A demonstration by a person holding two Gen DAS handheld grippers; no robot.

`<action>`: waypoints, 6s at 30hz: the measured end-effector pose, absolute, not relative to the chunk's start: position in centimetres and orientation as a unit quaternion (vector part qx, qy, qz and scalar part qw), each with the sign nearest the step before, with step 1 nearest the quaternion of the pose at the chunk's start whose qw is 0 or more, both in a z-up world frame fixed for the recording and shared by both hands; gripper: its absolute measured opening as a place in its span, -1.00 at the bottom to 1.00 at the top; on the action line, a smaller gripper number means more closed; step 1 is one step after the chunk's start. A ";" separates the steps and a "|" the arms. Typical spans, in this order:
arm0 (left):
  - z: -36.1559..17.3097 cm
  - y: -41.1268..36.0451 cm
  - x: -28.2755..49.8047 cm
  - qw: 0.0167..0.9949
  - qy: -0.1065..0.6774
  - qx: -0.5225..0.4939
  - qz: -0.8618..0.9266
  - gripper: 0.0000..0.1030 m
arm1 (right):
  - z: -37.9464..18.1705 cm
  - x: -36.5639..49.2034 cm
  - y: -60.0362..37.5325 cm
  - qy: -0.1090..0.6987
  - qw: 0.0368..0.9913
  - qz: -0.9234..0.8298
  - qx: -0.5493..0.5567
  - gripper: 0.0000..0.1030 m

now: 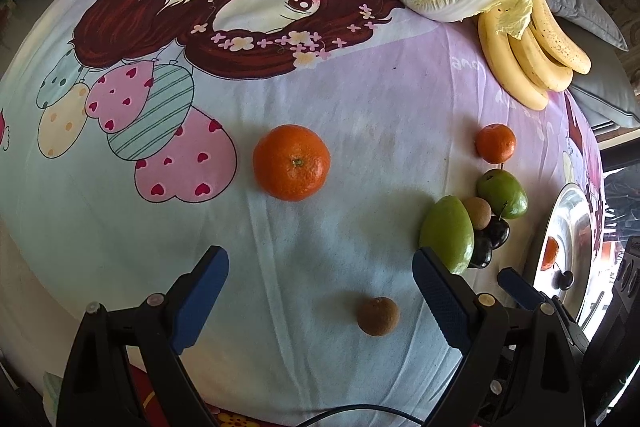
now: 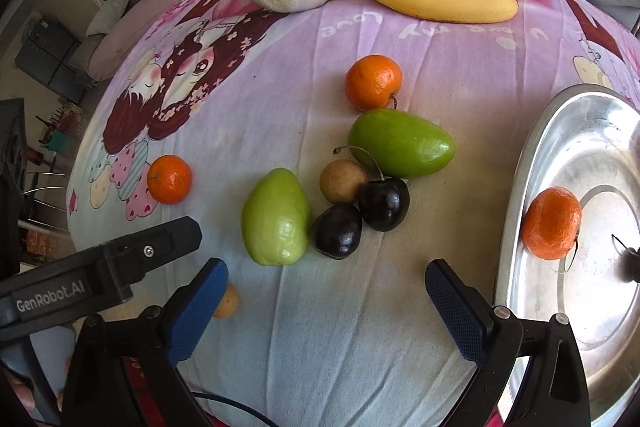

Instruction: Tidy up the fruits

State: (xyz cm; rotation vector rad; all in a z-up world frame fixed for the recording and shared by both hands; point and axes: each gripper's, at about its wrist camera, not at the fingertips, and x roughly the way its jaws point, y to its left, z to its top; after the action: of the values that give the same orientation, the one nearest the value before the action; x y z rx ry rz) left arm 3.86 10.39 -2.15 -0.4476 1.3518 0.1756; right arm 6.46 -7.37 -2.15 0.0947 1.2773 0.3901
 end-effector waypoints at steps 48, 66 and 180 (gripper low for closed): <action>-4.2 5.6 3.2 0.734 0.649 -0.199 -0.011 -0.34 | -1.2 8.2 -11.1 0.561 0.805 0.160 0.108 -0.23; -4.0 6.7 4.9 0.746 0.624 -0.232 0.001 -0.47 | -1.5 8.6 -10.8 0.564 0.803 0.158 0.109 -0.47; -1.6 -16.9 15.2 0.760 0.644 -0.055 -0.074 -0.47 | 1.0 8.2 -30.1 0.536 0.817 -0.056 0.206 -0.47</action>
State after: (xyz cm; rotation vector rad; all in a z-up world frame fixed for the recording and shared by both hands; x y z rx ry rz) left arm 15.16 -16.86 -1.59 -0.1189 1.4013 -0.1615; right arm 8.17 -30.13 0.97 0.4400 1.1429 -0.1199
